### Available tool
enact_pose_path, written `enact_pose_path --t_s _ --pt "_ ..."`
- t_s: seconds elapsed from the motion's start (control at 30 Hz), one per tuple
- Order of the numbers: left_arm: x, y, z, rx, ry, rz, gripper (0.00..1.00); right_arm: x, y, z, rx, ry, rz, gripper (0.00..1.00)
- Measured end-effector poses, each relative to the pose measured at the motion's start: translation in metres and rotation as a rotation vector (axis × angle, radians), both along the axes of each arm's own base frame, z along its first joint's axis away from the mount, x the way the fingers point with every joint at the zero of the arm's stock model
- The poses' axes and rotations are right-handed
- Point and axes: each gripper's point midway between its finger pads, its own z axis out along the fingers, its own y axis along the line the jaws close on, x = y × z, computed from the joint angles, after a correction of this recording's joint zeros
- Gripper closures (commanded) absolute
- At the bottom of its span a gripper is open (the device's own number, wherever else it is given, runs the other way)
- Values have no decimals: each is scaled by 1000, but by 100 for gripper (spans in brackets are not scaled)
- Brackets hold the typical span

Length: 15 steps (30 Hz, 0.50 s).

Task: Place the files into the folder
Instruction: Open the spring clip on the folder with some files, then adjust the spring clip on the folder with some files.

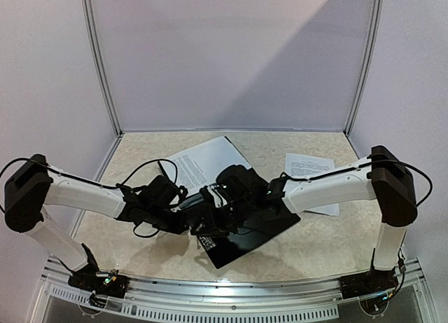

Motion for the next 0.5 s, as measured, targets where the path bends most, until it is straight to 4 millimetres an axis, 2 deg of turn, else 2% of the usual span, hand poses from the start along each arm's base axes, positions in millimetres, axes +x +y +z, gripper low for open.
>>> enact_pose_path --t_s 0.07,0.1,0.23,0.3,0.4,0.5 --pt "0 4 16 10 -24 2 58 -1 -13 9 16 4 6 64" --pt "4 2 32 -6 -56 4 55 1 -22 15 23 -1 4 61" --pt "27 -14 121 -140 -259 -1 48 32 -69 52 41 -125 -45 49" --pt "28 -20 157 -198 -347 -25 46 55 -95 69 26 -226 -90 39" --pt "12 -32 174 -202 -408 -107 44 86 -142 75 -45 -359 -180 36" --pt "-13 -51 162 -146 -391 -231 44 107 -196 52 -147 -382 -264 35"
